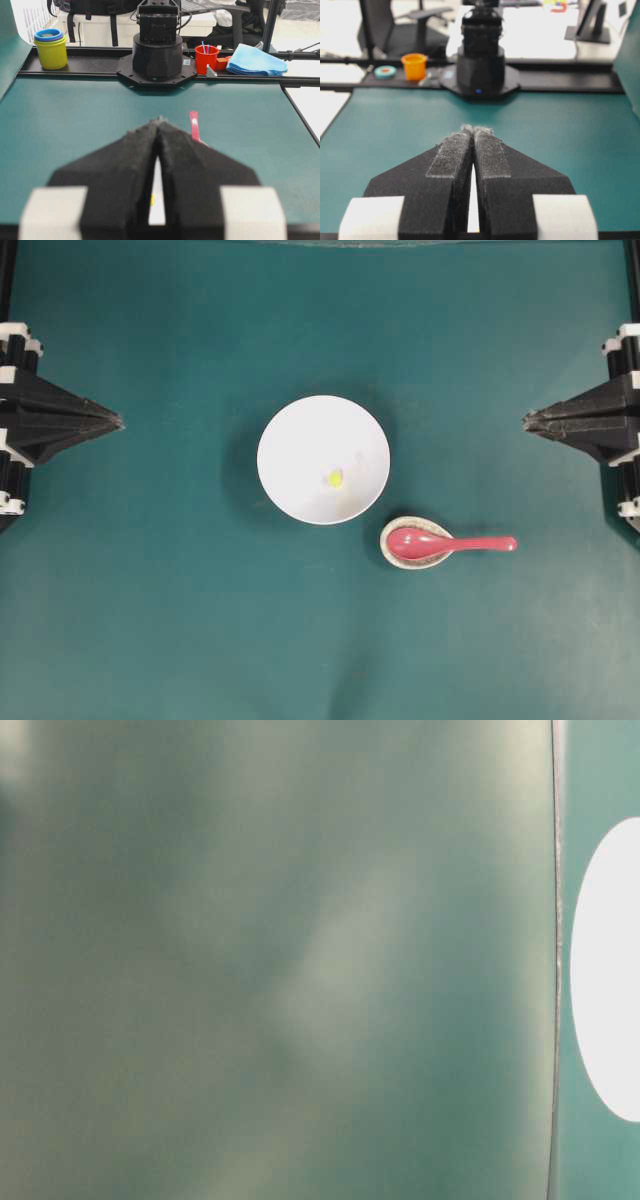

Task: Scoop the yellow hexagonal prism block from the bowl with a spoon using the right arm.
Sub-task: 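Move the right gripper to the red spoon handle on the rest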

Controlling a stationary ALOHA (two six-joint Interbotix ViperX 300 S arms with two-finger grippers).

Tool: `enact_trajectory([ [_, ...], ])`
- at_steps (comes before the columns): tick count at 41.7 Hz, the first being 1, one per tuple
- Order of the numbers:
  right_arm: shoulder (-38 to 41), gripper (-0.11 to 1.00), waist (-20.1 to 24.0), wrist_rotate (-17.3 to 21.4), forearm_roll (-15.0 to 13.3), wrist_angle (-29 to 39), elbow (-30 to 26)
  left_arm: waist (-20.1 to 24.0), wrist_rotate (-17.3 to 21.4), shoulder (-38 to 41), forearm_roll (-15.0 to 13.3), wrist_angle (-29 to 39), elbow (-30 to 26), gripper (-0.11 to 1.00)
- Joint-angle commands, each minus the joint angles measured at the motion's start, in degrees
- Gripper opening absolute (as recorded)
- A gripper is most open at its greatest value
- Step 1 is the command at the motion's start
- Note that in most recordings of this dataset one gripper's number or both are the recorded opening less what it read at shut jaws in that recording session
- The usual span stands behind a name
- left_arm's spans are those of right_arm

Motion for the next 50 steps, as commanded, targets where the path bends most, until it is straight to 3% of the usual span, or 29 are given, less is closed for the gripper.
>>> enact_trajectory([
  [1, 0.44, 0.00, -0.09, 0.00, -0.09, -0.18, -1.14, 0.00, -0.70, 0.79, 0.26, 0.26, -1.76, -0.01],
  [2, 0.88, 0.00, 0.00, 0.09, -0.09, 2.46, -1.67, 0.00, -0.70, 0.88, 0.26, 0.62, -1.85, 0.00],
  [3, 0.97, 0.00, 0.00, 0.09, -0.09, 3.16, -1.85, 0.00, -0.70, 0.88, 0.18, 0.62, -1.85, 0.12],
  [9, 1.23, 0.00, -0.09, 0.35, 0.09, 6.33, -2.46, 0.00, -0.70, 0.88, 0.18, 0.62, -1.93, 0.09],
  [26, 1.23, 0.02, -0.09, 0.53, 0.79, 6.86, -2.90, 0.00, -0.70, 0.88, 0.26, 0.70, -1.93, 0.09],
  [41, 1.23, 0.39, -0.09, 0.53, 2.02, 10.63, -4.04, 0.00, -0.70, 0.88, 0.26, 0.62, -1.93, 0.09],
  [50, 1.23, 0.49, -0.09, 0.62, 2.46, 14.06, -4.75, 0.00, -0.70, 0.88, 0.26, 0.70, -1.93, 0.09],
])
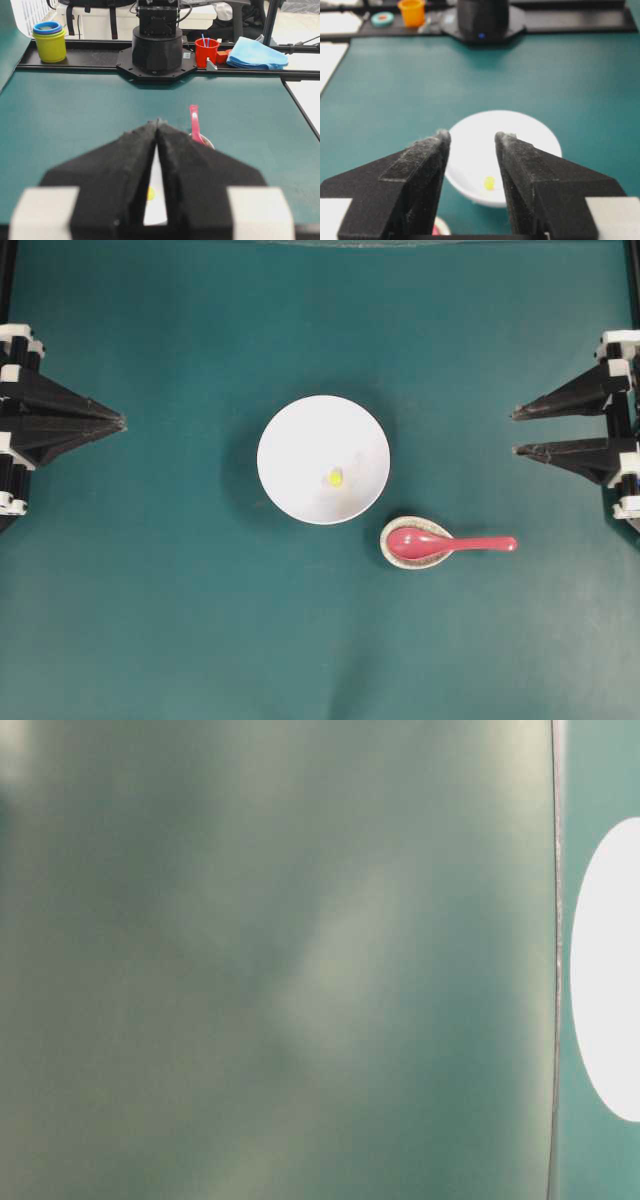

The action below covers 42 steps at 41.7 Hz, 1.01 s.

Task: Scoop the yellow hexagonal prism block from the bowl with a spoon using the right arm.
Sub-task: 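Move the right gripper to the red spoon handle on the rest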

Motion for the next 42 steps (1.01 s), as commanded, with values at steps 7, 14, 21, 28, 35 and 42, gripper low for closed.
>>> enact_trajectory([
  [7, 0.88, 0.49, 0.00, 0.53, 1.58, 1.58, -1.32, -0.09, -0.09, 0.53, 0.18, -0.26, -1.67, 0.09],
  [14, 3.87, 0.49, 0.62, 0.88, 2.46, 0.70, 0.18, 0.00, -0.09, 0.53, 0.18, -0.18, -1.67, 0.09],
  [21, 8.61, 0.49, 2.29, 0.88, 4.83, -5.01, 3.25, 0.00, -0.09, 0.53, 0.09, -0.26, -1.67, 0.09],
  [28, 14.33, 0.49, 5.89, 0.88, 7.91, -14.77, 6.68, 0.00, -0.09, 0.53, 0.18, 0.00, -1.67, 0.09],
  [35, 21.27, 0.49, 10.55, 0.88, 12.83, -24.52, 8.88, 0.00, 0.00, 0.53, 0.18, 1.05, -1.58, 0.09],
  [42, 29.44, 0.49, 16.26, 0.88, 18.37, -35.16, 10.72, -0.09, 0.00, 0.53, 0.18, 1.23, -1.58, 0.09],
])
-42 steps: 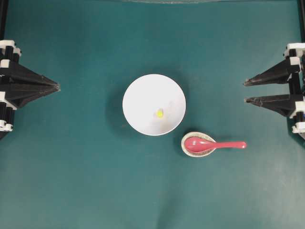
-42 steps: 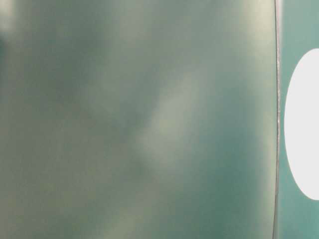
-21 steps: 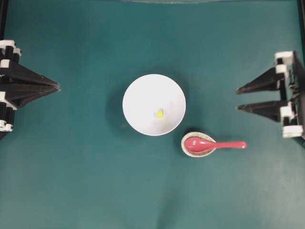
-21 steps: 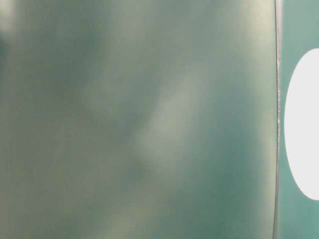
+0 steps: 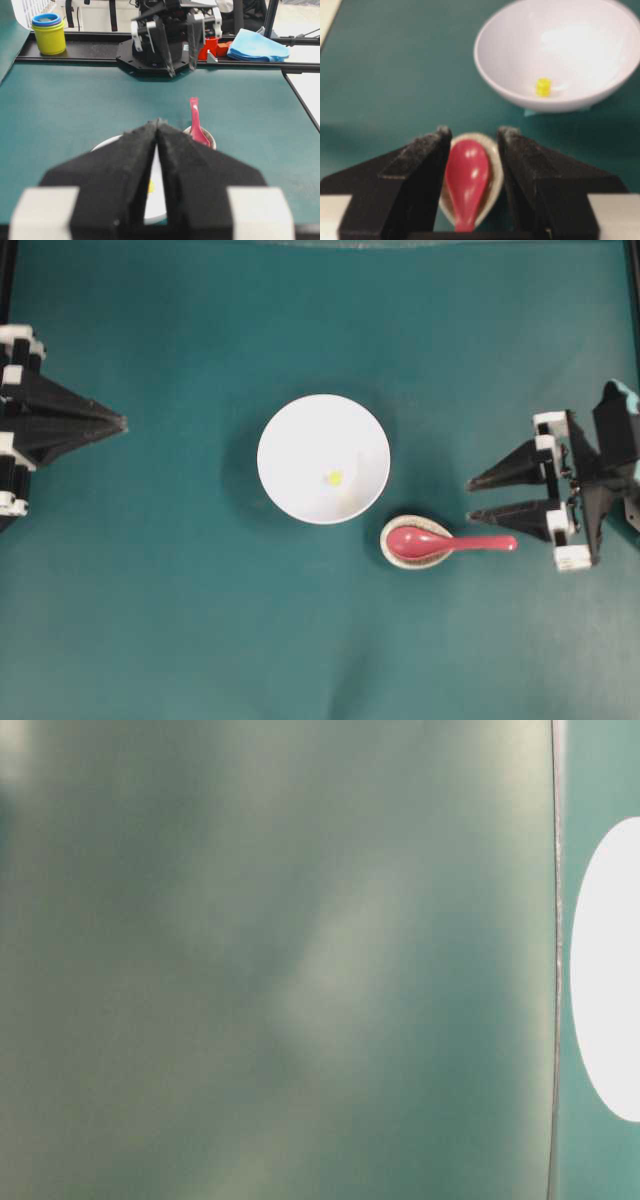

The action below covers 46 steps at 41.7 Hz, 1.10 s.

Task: Scoop the yellow hexagonal prism block from the bowl with a spoon using the right arm.
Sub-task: 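Move the right gripper to the red spoon handle on the rest, then close the right gripper on the red spoon handle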

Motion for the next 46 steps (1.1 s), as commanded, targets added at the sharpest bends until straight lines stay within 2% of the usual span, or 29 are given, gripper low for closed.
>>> enact_trajectory([
  [1, 3.87, 0.49, 3.08, -0.09, 3.08, -5.71, 0.26, 0.00, 0.00, 0.53, 0.09, -0.18, -1.67, 0.09],
  [7, 11.34, 0.49, 8.53, -0.09, 8.79, -12.83, 0.70, 0.00, 0.00, 0.53, 0.09, -0.18, -1.58, 0.09],
  [19, 20.92, 0.49, 15.82, -0.09, 15.82, -22.59, 0.09, 0.00, 0.00, 0.53, 0.09, -0.18, -1.58, 0.09],
  [37, 25.84, 0.49, 18.28, -0.09, 16.44, -23.38, 0.44, 0.00, -0.09, 0.62, 0.09, 0.79, -1.58, 0.09],
  [46, 27.16, 0.49, 18.63, -0.26, 16.17, -21.27, 0.62, 0.00, -0.09, 0.62, 0.09, 1.23, -1.58, 0.09],
])
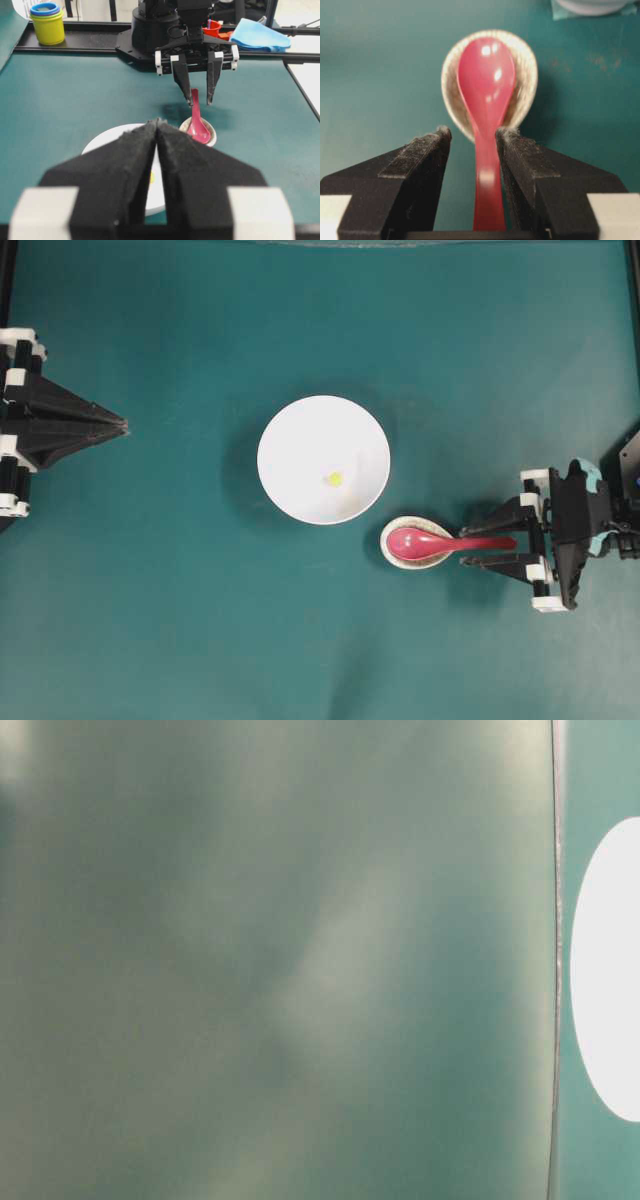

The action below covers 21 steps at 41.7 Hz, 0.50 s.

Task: Scoop the yellow hexagonal prism block from the bowl with a spoon using the right arm.
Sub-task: 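Close the right gripper on the red spoon handle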

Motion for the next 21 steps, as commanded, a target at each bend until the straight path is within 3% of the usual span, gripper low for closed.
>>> enact_trajectory([
  [1, -0.09, 0.49, 0.44, -0.26, -0.26, 0.26, -0.18, 0.00, -0.09, 0.53, 0.18, -0.26, -1.58, 0.09],
  [21, 1.76, 0.48, 0.53, -2.02, -0.44, -0.35, 0.26, 0.00, -0.09, 0.44, 0.18, -0.26, -1.58, 0.09],
])
